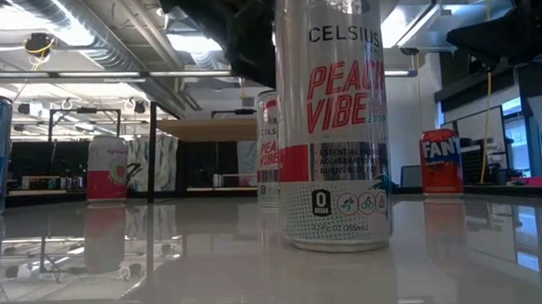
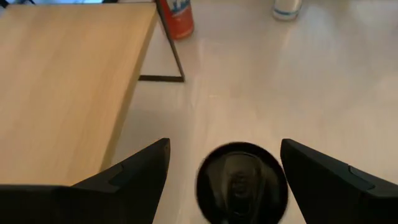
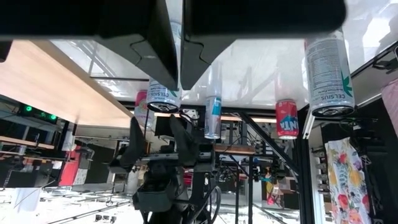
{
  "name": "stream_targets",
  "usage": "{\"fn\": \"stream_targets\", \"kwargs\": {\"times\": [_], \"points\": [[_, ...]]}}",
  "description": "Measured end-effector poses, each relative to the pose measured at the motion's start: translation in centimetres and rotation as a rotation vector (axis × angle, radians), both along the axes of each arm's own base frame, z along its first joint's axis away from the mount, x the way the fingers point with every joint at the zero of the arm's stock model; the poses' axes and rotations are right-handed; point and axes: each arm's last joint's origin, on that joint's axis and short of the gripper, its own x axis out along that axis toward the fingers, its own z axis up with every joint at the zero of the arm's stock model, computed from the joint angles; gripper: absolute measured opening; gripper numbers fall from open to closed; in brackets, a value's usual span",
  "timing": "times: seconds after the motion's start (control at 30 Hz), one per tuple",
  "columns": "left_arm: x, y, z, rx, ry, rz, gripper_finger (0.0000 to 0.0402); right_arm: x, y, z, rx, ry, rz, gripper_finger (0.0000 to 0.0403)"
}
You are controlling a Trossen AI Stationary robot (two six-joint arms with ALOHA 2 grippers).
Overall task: Place canned beverage on shelf
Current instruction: Put the top peach soda can on the shelf
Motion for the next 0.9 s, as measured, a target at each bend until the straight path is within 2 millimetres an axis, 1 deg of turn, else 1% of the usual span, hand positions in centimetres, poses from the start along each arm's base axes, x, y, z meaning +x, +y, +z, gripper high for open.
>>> {"fn": "stream_targets", "kwargs": {"times": [0.13, 0.27, 0.47, 0.63, 0.7, 0.87, 0.9], "points": [[0.2, -0.1, -0.6, -0.031, 0.022, -0.029, 0.0296, 0.0, 0.0, 0.0, 0.0, 0.0, 0.0, 0.0019], [0.5, -0.1, -1.6, -0.038, 0.061, -0.024, 0.0296, 0.0, 0.0, 0.0, 0.0, 0.0, 0.0, 0.0019], [0.9, -0.1, -2.6, -0.061, 0.094, -0.04, 0.0295, 0.0, 0.0, 0.0, 0.0, 0.0, 0.002, 0.0019], [0.9, -0.1, -2.9, -0.057, 0.107, -0.043, 0.0294, 0.0, 0.0, 0.0, 0.0, 0.0, 0.001, 0.0019], [0.9, -0.1, -2.9, -0.053, 0.108, -0.038, 0.0285, 0.0, 0.0, 0.0, 0.0, 0.0, 0.001, 0.0019], [0.9, -0.1, -2.9, -0.052, 0.11, -0.038, 0.0237, 0.0, 0.0, 0.0, 0.0, 0.0, 0.001, 0.0019], [0.9, -0.1, -2.9, -0.052, 0.11, -0.038, 0.0235, 0.0, 0.0, 0.0, 0.0, 0.0, 0.001, 0.0019]]}}
